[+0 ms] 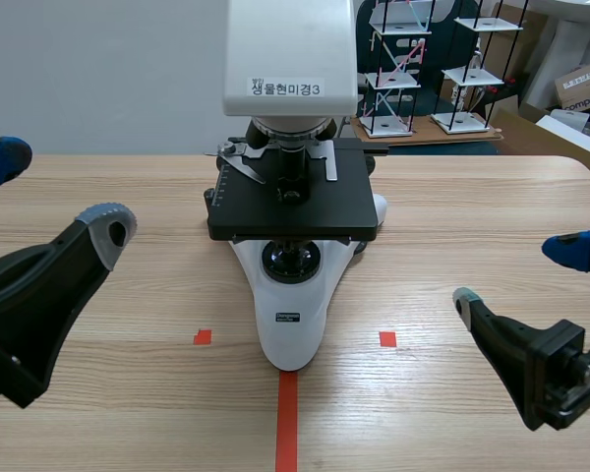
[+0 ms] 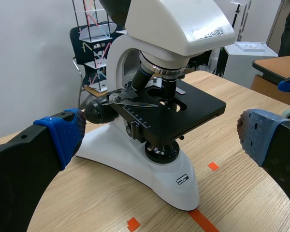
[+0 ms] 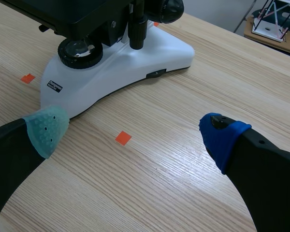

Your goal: Point at the stage clip

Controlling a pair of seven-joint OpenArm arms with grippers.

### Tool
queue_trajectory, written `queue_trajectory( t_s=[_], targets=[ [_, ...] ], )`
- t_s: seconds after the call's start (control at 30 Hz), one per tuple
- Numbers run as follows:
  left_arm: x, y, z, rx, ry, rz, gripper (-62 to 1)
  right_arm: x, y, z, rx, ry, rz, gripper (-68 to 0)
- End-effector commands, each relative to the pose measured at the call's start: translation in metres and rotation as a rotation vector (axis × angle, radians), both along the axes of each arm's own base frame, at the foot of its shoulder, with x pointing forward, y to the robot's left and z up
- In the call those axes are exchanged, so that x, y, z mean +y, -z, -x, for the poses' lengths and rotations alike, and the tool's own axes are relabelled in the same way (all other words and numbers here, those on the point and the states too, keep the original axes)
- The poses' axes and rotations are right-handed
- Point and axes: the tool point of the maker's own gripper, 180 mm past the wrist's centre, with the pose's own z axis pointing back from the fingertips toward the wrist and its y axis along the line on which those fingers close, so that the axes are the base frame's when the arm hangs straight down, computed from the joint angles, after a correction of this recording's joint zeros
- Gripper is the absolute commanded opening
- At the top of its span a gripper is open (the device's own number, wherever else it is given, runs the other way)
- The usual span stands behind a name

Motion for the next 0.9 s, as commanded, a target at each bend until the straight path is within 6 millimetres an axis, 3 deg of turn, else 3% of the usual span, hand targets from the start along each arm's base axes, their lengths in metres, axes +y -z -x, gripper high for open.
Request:
queue_trajectory(
  t_s=[0.0,0.87],
  targets=[
    [-0.0005,-0.0033,0.0011,-0.007,0.0,0.018,1.4,-0.0007,-0.0088,-0.0033,-0.029,-0.003,0.0,-8.0],
    [-0.0004,-0.0033,0.0011,-0.007,-0.001,0.018,1.4,-0.0013,-0.0059,-0.0027,-0.02,-0.006,0.017,-8.0]
  ],
)
